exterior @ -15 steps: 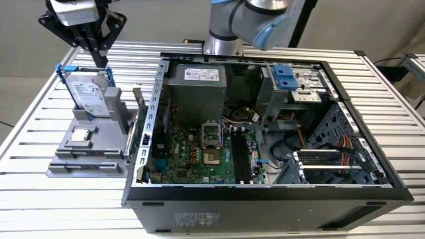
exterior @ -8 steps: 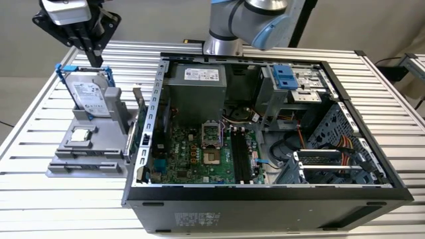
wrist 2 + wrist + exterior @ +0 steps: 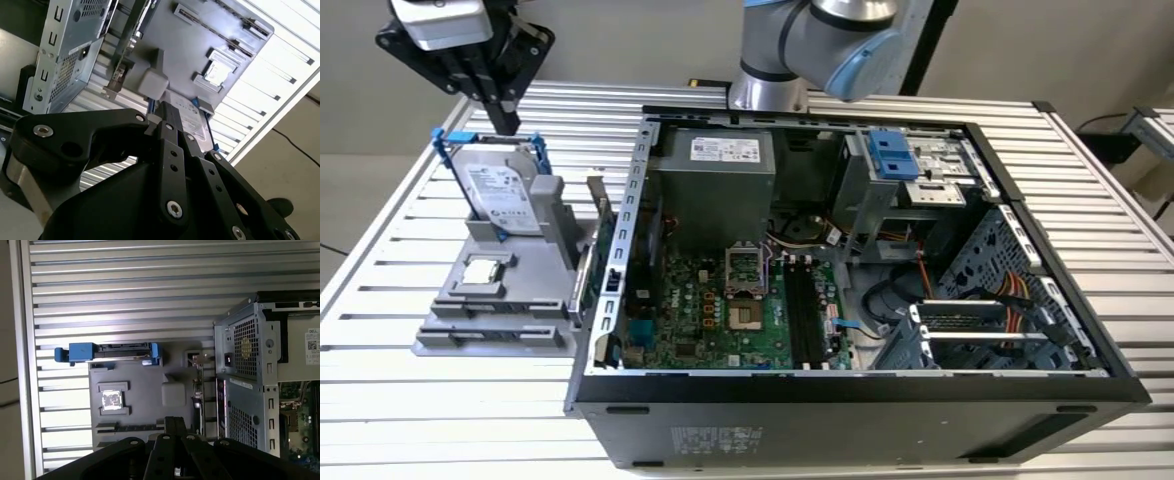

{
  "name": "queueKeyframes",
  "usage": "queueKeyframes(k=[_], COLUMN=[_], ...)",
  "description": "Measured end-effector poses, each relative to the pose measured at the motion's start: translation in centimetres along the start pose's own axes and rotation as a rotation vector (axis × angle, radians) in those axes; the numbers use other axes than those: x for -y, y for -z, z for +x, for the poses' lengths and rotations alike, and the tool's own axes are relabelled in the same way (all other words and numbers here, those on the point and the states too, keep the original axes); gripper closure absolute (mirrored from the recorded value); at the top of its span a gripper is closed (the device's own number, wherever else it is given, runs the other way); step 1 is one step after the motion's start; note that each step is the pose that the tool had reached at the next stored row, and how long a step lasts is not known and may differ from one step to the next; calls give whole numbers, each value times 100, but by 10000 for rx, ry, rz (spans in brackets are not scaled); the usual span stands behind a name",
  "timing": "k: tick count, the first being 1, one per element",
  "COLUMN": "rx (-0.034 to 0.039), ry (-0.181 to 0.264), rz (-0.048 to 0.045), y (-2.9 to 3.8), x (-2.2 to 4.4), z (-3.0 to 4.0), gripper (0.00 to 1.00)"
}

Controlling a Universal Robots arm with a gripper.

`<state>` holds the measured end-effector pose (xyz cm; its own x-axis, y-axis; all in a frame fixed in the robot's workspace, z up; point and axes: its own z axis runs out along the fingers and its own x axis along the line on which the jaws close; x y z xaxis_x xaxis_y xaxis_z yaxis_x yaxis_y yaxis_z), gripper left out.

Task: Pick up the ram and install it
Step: 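Reach for the ram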

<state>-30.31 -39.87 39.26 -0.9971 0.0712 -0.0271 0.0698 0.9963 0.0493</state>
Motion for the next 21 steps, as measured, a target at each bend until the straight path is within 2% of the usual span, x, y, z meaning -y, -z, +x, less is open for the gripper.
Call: queueKeyframes(k=[21], rx=[-1], ry=[110], rz=[-7], y=[5], x=[18], z=[252], gripper=[100])
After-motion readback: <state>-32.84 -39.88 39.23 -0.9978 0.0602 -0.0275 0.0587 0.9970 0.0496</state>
